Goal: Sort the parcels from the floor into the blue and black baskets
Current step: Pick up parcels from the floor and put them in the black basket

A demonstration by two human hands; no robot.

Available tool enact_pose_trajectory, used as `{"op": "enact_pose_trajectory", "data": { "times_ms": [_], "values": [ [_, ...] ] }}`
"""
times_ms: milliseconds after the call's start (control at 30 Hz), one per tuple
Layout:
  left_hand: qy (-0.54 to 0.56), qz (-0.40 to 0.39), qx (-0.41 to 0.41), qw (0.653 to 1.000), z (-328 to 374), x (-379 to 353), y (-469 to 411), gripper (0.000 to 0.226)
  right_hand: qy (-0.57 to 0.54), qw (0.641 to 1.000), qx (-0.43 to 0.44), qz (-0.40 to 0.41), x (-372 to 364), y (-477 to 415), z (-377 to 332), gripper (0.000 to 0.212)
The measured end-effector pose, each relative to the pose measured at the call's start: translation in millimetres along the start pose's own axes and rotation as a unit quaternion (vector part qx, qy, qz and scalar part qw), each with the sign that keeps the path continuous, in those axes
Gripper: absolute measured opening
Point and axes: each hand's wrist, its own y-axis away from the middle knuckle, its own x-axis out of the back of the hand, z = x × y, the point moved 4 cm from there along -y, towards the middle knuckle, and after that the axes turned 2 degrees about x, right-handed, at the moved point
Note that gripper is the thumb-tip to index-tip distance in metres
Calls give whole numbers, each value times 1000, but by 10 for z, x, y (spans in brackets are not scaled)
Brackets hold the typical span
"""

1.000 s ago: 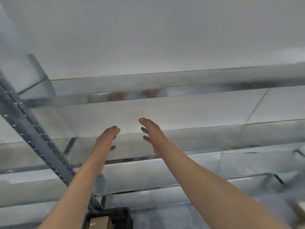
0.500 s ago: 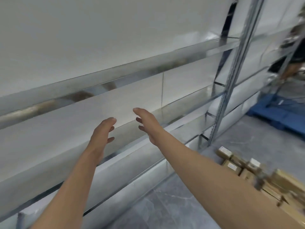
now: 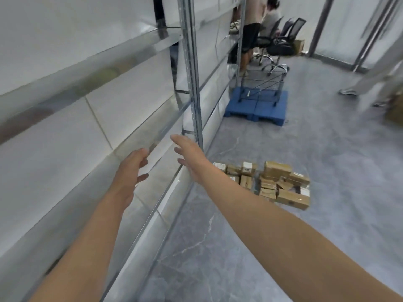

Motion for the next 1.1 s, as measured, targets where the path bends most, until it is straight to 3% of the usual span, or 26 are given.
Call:
{"op": "enact_pose_trajectory", "data": {
  "times_ms": [133, 200, 333, 433, 500, 667, 867, 1100],
  "values": [
    [-13, -83, 12, 996, 5, -397, -302, 62, -8, 997, -12, 80, 348, -98, 71, 48],
    [-23, -123, 20, 992, -16, -555, -426, 56, -5, 993, -19, 115, 474, -122, 112, 42],
    [-40, -183, 33, 982, -127, -850, -666, 26, -11, 983, -23, 181, 718, -185, 286, 54],
    [-58, -223, 32, 973, -228, -1037, -788, 38, -27, 977, -26, 208, 828, -198, 423, 59],
    [-67, -238, 39, 968, -282, -1141, -870, 36, -33, 975, -39, 219, 881, -213, 513, 65],
    [-67, -260, 52, 962, -382, -1413, -1073, 17, -49, 969, -55, 237, 1086, -357, 654, 54],
    [-86, -256, 67, 961, -447, -1780, -1433, 14, -60, 963, -69, 253, 1495, -731, 734, 38],
    [-118, -274, 95, 950, -479, -2774, -1905, 17, -82, 953, -88, 277, 2487, -1181, 852, 48]
  ]
}}
